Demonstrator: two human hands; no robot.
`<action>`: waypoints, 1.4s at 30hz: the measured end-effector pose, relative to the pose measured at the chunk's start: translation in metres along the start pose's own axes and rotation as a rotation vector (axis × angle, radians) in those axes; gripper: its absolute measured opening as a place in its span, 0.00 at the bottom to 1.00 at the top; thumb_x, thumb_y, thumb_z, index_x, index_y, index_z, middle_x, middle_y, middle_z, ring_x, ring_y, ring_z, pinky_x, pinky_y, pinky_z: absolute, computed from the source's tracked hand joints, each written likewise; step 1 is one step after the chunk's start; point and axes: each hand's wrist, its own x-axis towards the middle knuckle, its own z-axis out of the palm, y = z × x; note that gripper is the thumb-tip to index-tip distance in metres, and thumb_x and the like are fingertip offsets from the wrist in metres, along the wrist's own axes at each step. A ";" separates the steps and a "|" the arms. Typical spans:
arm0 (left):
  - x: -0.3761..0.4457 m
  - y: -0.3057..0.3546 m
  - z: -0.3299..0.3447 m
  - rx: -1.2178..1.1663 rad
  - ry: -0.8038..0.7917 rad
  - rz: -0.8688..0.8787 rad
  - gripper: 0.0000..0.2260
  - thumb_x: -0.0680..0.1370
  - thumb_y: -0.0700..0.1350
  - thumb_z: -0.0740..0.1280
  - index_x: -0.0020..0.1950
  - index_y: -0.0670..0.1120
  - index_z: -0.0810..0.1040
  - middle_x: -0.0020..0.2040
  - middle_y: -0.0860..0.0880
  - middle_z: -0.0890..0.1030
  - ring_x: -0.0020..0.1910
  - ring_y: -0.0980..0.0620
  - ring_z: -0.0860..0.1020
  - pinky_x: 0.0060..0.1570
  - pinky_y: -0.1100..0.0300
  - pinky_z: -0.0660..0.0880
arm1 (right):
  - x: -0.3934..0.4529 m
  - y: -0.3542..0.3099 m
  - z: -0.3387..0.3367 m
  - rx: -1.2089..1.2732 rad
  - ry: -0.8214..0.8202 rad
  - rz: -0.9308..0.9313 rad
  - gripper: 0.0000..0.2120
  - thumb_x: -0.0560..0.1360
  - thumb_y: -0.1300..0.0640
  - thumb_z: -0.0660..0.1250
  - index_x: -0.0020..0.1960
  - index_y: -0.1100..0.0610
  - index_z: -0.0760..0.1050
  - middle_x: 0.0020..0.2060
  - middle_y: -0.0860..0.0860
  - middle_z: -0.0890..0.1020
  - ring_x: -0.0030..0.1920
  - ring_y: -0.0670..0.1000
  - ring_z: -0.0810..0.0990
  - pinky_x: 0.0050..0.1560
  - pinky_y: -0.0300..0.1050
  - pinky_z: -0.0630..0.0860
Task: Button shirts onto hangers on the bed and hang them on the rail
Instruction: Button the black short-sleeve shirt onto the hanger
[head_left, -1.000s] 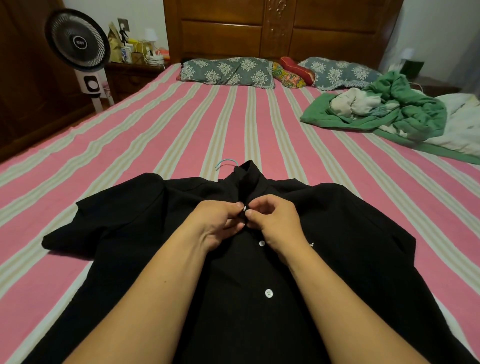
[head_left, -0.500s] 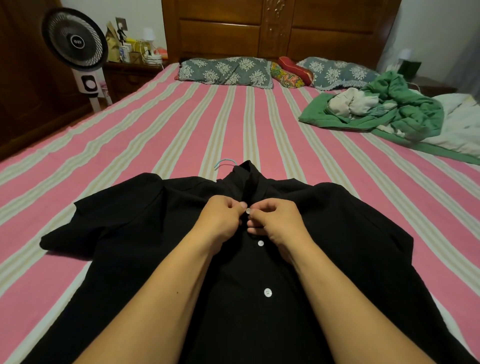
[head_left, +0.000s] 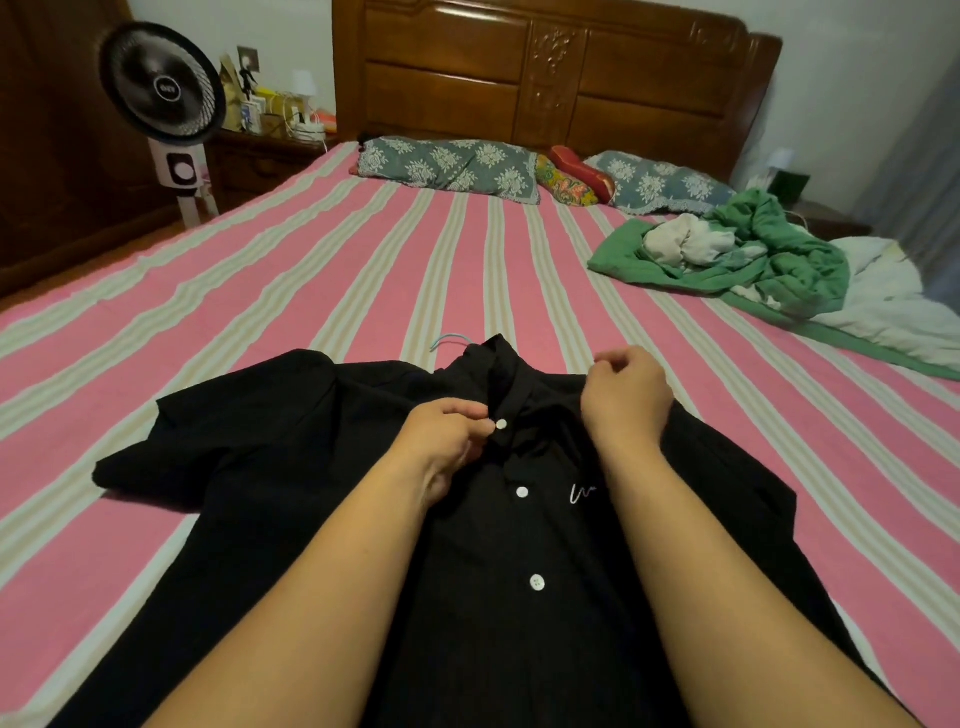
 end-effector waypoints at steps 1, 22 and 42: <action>-0.001 0.000 0.001 -0.035 -0.015 -0.012 0.09 0.76 0.29 0.69 0.49 0.42 0.80 0.45 0.42 0.82 0.43 0.48 0.79 0.42 0.60 0.77 | 0.009 -0.008 0.007 -0.007 -0.072 0.056 0.08 0.81 0.58 0.60 0.50 0.57 0.77 0.45 0.52 0.81 0.42 0.53 0.79 0.41 0.47 0.78; -0.010 0.001 0.021 0.588 0.431 0.503 0.04 0.76 0.41 0.66 0.46 0.50 0.78 0.43 0.54 0.77 0.42 0.58 0.75 0.43 0.70 0.69 | 0.063 0.011 0.045 -0.061 -0.734 0.324 0.12 0.79 0.68 0.59 0.50 0.66 0.81 0.43 0.63 0.84 0.40 0.55 0.80 0.49 0.57 0.81; -0.017 0.109 0.034 0.884 0.293 -0.064 0.08 0.76 0.41 0.65 0.42 0.38 0.79 0.36 0.42 0.80 0.34 0.43 0.78 0.31 0.56 0.70 | 0.006 -0.034 -0.064 0.255 -0.491 0.586 0.14 0.83 0.51 0.62 0.47 0.60 0.79 0.40 0.61 0.79 0.43 0.54 0.76 0.50 0.56 0.80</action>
